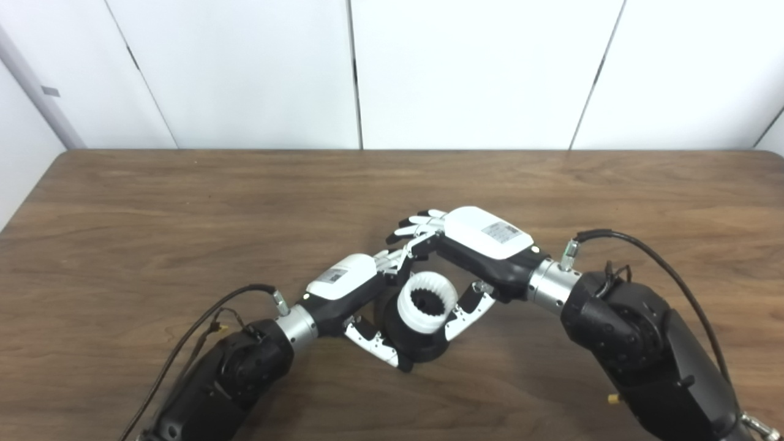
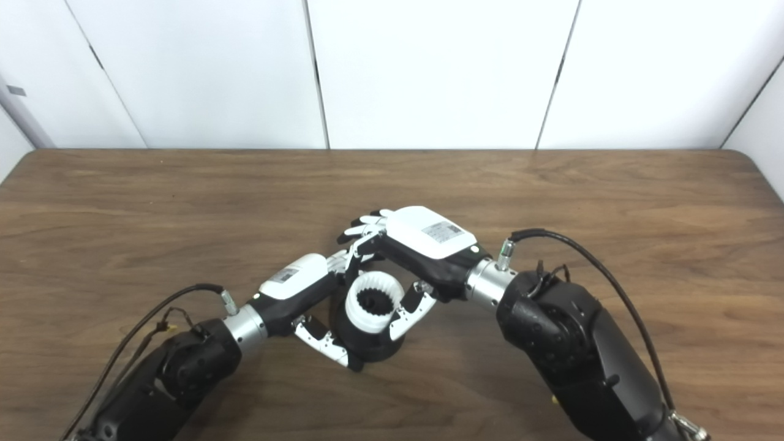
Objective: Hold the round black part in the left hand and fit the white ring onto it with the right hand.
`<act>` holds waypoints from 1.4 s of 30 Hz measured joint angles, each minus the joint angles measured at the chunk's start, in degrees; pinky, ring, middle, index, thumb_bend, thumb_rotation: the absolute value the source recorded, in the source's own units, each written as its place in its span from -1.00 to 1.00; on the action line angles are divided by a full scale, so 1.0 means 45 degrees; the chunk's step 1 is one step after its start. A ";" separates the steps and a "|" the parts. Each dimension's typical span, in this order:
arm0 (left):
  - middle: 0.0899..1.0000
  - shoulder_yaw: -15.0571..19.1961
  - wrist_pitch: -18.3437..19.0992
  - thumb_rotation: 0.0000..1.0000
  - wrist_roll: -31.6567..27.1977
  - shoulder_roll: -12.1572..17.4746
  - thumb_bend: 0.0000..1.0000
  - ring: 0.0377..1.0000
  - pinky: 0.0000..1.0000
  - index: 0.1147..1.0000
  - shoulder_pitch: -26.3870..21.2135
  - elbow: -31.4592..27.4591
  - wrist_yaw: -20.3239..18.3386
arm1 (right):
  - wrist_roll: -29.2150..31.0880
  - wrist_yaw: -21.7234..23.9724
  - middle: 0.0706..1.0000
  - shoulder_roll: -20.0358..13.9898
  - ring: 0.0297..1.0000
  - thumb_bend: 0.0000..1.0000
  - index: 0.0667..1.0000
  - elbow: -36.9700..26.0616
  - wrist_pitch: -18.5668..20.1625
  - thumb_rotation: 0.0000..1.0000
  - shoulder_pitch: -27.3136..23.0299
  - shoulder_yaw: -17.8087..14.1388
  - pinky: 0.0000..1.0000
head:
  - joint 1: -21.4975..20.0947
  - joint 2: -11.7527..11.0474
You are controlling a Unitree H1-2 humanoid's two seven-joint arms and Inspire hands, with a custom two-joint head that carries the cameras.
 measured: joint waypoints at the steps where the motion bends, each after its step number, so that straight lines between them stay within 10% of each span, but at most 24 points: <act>1: 0.95 0.0000 0.0000 -0.85 0.0000 0.0000 0.04 1.00 1.00 -0.17 0.0001 0.0000 0.0000 | -0.0014 0.0000 0.69 0.0003 0.83 0.05 -0.11 0.0071 -0.0016 -0.70 0.0000 0.0010 0.89 | 0.0039 0.0039; 42: 0.95 -0.0121 0.0406 -0.85 0.0192 -0.0081 0.04 1.00 0.99 -0.17 0.0059 -0.0314 0.0007 | -0.0503 -0.0260 0.69 0.0439 0.81 0.05 -0.11 0.1194 -0.0153 -0.71 -0.0008 0.0579 0.91 | 0.0215 0.0234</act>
